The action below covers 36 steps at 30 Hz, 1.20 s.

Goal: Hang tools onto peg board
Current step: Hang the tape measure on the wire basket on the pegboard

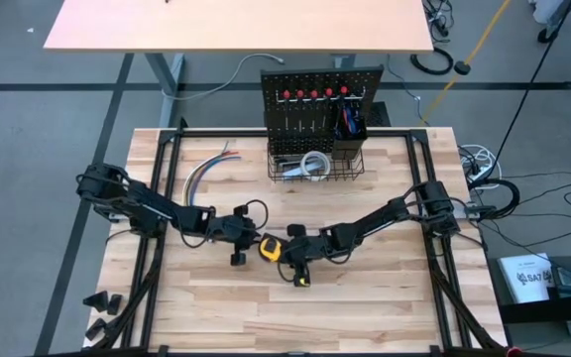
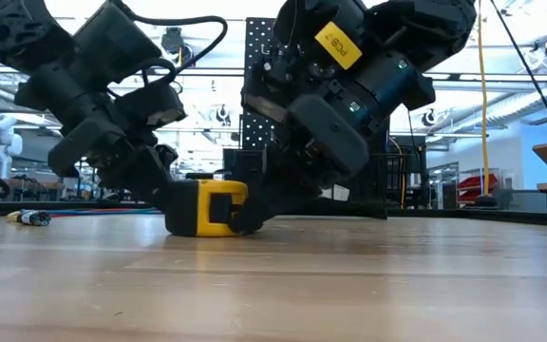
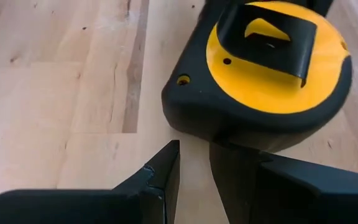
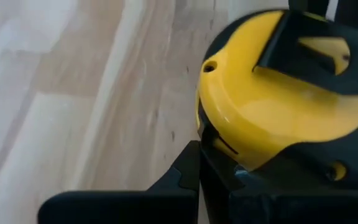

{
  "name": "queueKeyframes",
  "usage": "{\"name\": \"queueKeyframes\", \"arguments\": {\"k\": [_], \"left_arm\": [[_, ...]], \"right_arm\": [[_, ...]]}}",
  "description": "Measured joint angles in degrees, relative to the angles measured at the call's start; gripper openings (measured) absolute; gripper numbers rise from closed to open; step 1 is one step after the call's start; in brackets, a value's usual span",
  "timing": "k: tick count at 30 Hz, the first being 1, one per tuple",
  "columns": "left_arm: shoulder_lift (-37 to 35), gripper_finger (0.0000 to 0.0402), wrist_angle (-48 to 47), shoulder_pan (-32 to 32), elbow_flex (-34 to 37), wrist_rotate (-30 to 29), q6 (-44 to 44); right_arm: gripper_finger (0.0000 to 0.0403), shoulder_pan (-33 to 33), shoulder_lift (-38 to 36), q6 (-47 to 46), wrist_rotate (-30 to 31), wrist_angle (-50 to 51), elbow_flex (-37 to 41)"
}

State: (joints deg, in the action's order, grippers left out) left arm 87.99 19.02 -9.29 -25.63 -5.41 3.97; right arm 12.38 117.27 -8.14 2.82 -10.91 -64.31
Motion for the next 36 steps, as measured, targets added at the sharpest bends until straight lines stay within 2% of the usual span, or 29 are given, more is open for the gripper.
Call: {"name": "queueKeyframes", "arguments": {"k": [17, 25, 29, 36], "left_arm": [[-1.99, 0.0095, -0.35, -0.01, 0.02, 0.64, 1.59], [-2.01, 0.0095, -0.61, -0.05, -0.01, 3.2, 3.14], [-2.39, 0.0095, -4.61, -0.05, -1.81, 4.57, 3.25], [-5.76, 0.0095, -18.02, -0.05, -7.72, 4.64, 4.65]], "right_arm": [[0.0, 0.03, -0.98, -0.2, -0.22, -1.98, 0.0], [0.0, 0.32, -2.99, -0.17, -0.21, -2.06, 0.0], [0.0, 0.35, -3.34, -0.51, -0.19, -1.79, 0.0], [0.0, 0.35, -3.49, -1.21, 0.1, -1.86, 0.0]]}}
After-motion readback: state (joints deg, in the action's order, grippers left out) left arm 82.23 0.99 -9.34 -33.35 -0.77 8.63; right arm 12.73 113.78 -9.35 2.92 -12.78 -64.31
